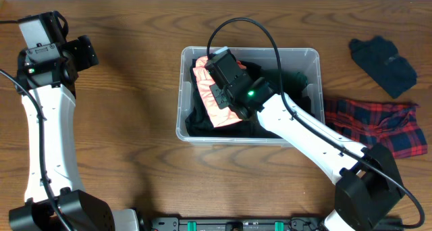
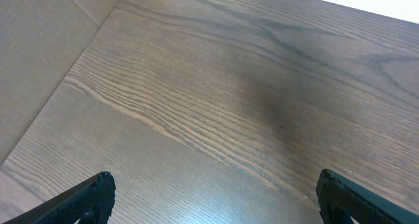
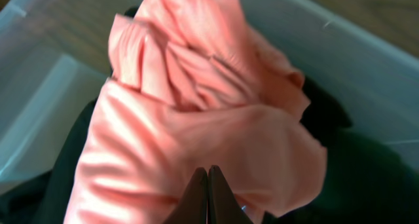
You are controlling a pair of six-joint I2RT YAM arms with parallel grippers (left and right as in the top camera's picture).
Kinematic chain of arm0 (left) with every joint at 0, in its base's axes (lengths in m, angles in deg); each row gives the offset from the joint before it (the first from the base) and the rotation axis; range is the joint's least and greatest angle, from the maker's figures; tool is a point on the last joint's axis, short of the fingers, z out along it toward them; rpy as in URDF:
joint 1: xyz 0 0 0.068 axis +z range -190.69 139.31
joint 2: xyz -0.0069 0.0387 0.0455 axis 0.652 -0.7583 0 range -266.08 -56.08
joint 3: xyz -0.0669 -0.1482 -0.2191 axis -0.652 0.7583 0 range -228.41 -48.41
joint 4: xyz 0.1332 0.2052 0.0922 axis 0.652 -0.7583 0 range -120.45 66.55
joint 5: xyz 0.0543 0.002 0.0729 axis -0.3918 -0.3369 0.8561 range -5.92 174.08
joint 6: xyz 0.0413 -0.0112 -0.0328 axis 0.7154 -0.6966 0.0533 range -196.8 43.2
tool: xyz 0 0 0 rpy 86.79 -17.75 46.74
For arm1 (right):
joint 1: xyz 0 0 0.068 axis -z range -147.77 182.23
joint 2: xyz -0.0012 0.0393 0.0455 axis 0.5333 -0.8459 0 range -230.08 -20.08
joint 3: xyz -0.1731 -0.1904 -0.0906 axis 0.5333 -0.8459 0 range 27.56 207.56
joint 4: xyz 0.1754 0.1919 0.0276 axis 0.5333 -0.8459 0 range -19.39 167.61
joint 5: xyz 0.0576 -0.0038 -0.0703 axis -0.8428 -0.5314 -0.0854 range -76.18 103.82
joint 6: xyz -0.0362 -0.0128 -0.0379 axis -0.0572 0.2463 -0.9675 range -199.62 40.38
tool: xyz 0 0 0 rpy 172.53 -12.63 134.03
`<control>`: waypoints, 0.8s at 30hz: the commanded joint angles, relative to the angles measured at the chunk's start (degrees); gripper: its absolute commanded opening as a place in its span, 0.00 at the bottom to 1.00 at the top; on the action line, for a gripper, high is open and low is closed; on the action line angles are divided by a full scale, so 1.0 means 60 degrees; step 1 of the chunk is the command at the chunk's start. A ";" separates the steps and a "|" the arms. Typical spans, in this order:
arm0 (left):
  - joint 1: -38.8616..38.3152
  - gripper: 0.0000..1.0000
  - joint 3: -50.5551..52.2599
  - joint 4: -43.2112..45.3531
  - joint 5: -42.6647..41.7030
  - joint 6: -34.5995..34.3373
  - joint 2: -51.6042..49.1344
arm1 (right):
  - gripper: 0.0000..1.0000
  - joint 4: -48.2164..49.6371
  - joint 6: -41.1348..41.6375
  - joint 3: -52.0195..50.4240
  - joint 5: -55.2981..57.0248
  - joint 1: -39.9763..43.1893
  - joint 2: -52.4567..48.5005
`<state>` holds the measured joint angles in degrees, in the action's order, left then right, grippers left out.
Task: Pack container
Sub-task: 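Press and spread the pink shirt in the bin with the right gripper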
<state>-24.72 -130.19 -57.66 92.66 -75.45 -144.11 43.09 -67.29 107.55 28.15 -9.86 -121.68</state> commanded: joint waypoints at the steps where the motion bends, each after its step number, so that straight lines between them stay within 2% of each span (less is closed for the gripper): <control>1: 0.0022 0.98 -0.0033 -0.0011 0.0084 0.0015 -0.0007 | 0.01 -0.0080 0.0240 0.0011 -0.0492 0.0018 0.0120; 14: 0.0022 0.98 -0.0033 -0.0011 0.0084 0.0015 -0.0007 | 0.01 0.0481 0.0404 -0.0481 -0.3009 0.0000 -0.1756; 18: 0.0022 0.98 -0.0033 -0.0011 0.0084 0.0015 -0.0007 | 0.01 0.0495 0.0350 -0.0346 -0.3002 0.0040 -0.1621; 24: 0.0022 0.98 -0.0033 -0.0011 0.0084 0.0015 -0.0007 | 0.01 0.0401 -0.0831 0.0310 -0.2725 0.0306 -0.0448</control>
<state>-24.72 -130.19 -57.68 92.66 -75.43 -144.11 45.63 -68.23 106.72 13.02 -8.81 -129.41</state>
